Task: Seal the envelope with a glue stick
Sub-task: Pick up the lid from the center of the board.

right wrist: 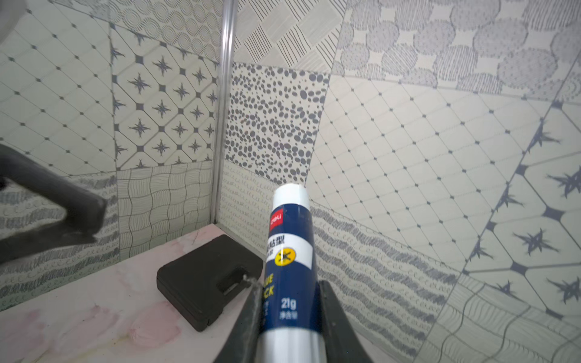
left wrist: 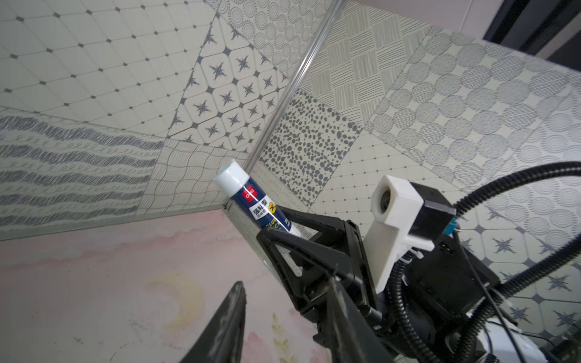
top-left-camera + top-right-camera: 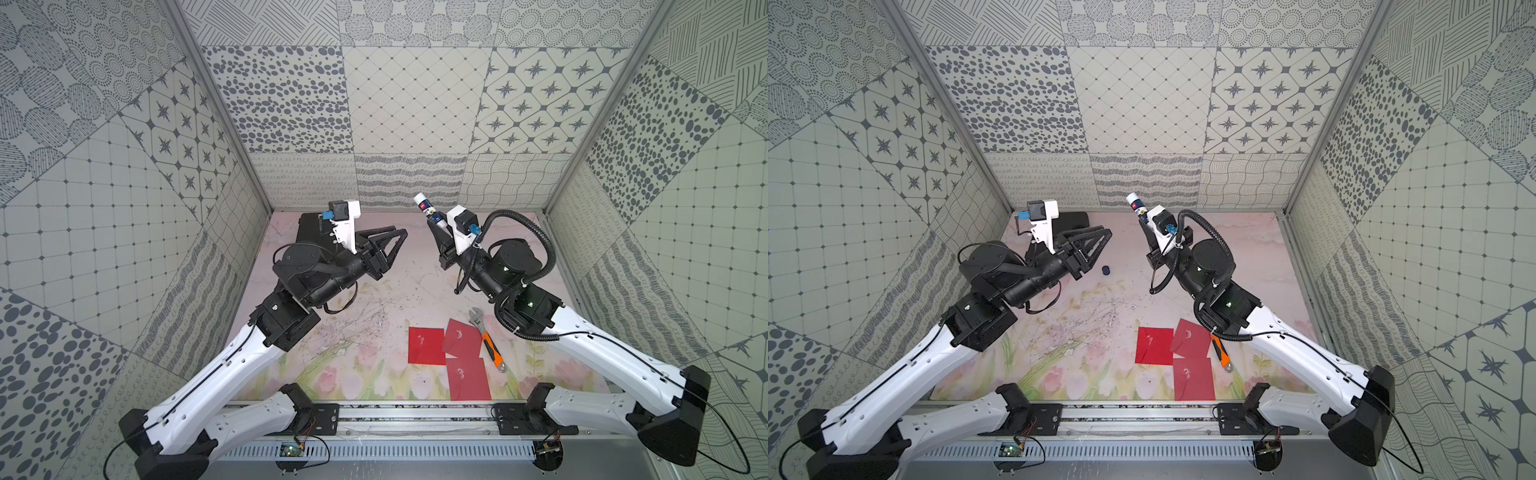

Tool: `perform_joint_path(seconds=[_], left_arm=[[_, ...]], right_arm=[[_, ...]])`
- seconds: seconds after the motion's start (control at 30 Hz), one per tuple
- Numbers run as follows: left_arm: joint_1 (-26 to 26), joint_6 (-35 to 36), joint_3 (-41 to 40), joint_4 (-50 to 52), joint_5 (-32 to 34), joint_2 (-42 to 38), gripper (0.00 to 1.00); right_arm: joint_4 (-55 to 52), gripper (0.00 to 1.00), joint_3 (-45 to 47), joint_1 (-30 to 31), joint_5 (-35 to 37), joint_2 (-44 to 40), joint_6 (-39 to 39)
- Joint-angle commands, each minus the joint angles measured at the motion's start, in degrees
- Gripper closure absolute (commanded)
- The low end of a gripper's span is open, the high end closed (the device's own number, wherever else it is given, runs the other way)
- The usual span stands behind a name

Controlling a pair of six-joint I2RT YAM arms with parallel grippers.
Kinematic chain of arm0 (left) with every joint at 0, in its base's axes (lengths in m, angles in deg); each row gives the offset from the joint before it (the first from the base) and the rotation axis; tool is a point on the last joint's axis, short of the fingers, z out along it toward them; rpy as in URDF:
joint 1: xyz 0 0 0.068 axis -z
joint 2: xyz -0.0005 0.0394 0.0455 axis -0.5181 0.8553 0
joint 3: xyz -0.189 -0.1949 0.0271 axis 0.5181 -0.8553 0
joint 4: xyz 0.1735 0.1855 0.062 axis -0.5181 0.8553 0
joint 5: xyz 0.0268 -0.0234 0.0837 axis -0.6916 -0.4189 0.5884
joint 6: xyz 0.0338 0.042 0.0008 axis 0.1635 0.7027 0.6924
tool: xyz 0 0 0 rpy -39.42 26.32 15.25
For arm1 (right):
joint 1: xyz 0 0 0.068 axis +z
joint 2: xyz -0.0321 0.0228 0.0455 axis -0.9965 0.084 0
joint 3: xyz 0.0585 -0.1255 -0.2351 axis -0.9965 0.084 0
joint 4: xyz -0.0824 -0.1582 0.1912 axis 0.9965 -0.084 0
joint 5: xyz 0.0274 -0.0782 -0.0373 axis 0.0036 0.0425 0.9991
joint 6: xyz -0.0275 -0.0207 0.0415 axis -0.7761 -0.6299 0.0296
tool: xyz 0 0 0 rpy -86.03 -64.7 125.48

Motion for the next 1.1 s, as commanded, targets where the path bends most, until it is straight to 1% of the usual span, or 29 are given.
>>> perform_joint_path(seconds=[0.0,0.17,0.3,0.57,0.8,0.97,1.07], left_arm=[[-2.48,6.07,4.33,31.01,7.72,5.18,0.56],[-7.32,7.41,7.21,38.81,3.20,14.02,0.55],[-9.89,10.18,10.44,43.64,2.11,22.55,0.55],[-12.15,15.19,18.20,49.21,9.13,38.15,0.55],[-14.87,16.81,25.80,49.97,9.97,51.46,0.55],[-15.86,17.43,29.43,49.52,12.15,57.92,0.55],[-17.01,17.69,31.37,49.15,12.40,60.97,0.55]], right_arm=[[-5.87,0.90,1.75,-3.49,-3.27,-0.78,11.23],[-9.56,0.90,5.06,-8.68,-7.44,-0.93,17.84],[-10.20,0.90,7.42,-10.38,-8.85,-1.68,18.79],[-11.08,0.89,10.07,-11.30,-8.89,-3.58,18.15],[-11.08,0.87,11.03,-11.92,-9.64,-3.86,18.23],[-11.34,0.87,11.30,-12.26,-9.90,-3.98,17.97],[-11.18,0.87,11.81,-12.51,-9.99,-4.10,18.03]])
